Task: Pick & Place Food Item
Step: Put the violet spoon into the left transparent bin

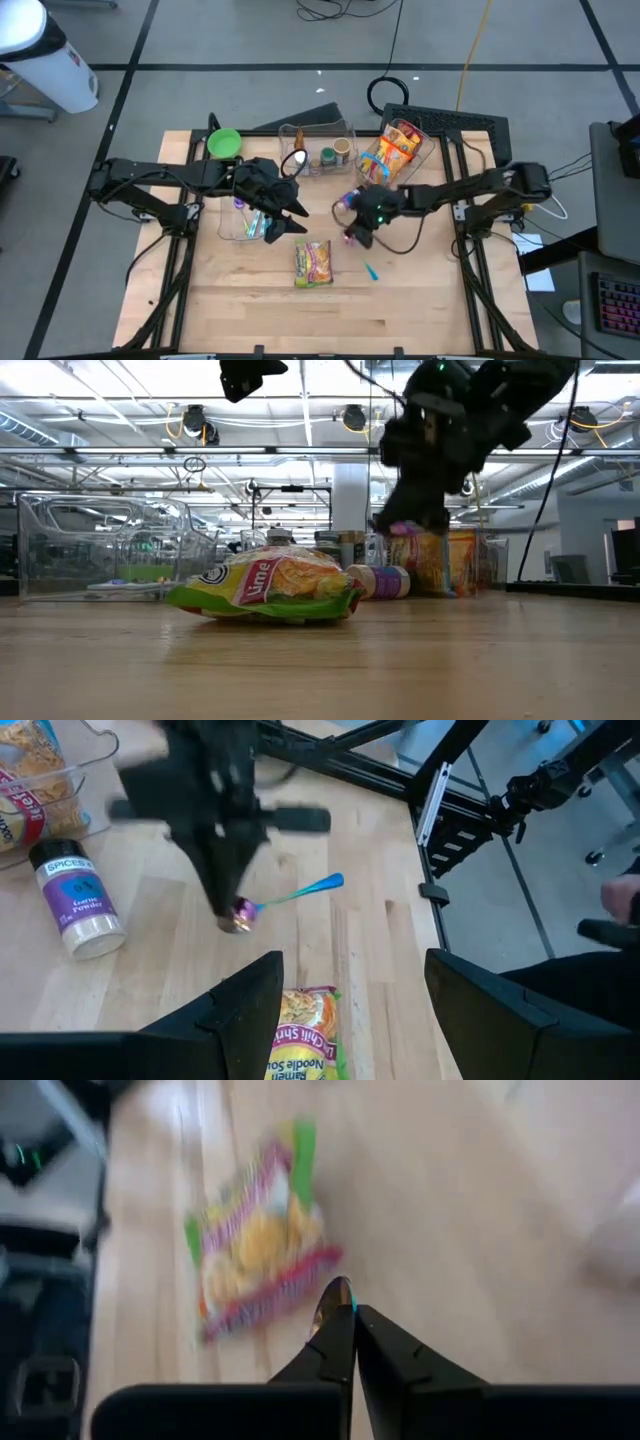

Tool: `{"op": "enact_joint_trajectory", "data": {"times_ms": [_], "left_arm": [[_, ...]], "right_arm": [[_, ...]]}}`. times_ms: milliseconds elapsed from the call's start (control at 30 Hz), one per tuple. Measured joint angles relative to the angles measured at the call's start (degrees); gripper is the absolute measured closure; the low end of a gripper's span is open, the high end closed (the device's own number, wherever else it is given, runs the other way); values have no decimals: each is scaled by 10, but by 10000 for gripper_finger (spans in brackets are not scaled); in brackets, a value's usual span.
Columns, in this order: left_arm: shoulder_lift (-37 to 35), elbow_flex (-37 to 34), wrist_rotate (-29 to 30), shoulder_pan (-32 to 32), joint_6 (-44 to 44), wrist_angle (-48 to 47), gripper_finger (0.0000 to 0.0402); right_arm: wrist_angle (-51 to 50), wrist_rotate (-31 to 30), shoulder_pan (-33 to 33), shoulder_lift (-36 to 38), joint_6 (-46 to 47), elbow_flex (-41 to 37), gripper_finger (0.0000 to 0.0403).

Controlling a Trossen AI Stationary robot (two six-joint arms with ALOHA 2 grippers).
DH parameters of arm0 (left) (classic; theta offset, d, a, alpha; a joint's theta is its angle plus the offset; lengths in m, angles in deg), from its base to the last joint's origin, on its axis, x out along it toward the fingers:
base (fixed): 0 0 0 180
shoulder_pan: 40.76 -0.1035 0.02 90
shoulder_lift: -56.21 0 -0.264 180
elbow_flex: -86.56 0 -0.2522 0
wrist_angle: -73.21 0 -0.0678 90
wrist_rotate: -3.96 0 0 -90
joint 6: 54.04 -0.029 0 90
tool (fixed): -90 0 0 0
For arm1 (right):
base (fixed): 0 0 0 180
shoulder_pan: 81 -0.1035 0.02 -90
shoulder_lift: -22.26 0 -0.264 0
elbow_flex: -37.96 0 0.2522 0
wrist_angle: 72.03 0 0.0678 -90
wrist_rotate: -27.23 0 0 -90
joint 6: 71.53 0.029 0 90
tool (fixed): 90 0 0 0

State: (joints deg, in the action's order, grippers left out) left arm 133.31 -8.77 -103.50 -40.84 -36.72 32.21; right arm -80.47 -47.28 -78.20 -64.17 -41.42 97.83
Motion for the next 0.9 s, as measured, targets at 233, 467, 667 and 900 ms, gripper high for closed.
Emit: {"op": "enact_joint_trajectory", "data": {"times_ms": [233,467,667,900], "left_arm": [[0,0,-5,-17,34,1,151],[12,0,10,-40,137,58,151],[60,0,-43,-60,180,148,151],[101,0,-45,-80,204,190,151]], "right_arm": [[6,-86,33,115,5,0,403],[119,-188,40,178,-15,0,403],[224,-222,40,178,-38,1,403],[248,-253,40,177,-52,0,403]]}}
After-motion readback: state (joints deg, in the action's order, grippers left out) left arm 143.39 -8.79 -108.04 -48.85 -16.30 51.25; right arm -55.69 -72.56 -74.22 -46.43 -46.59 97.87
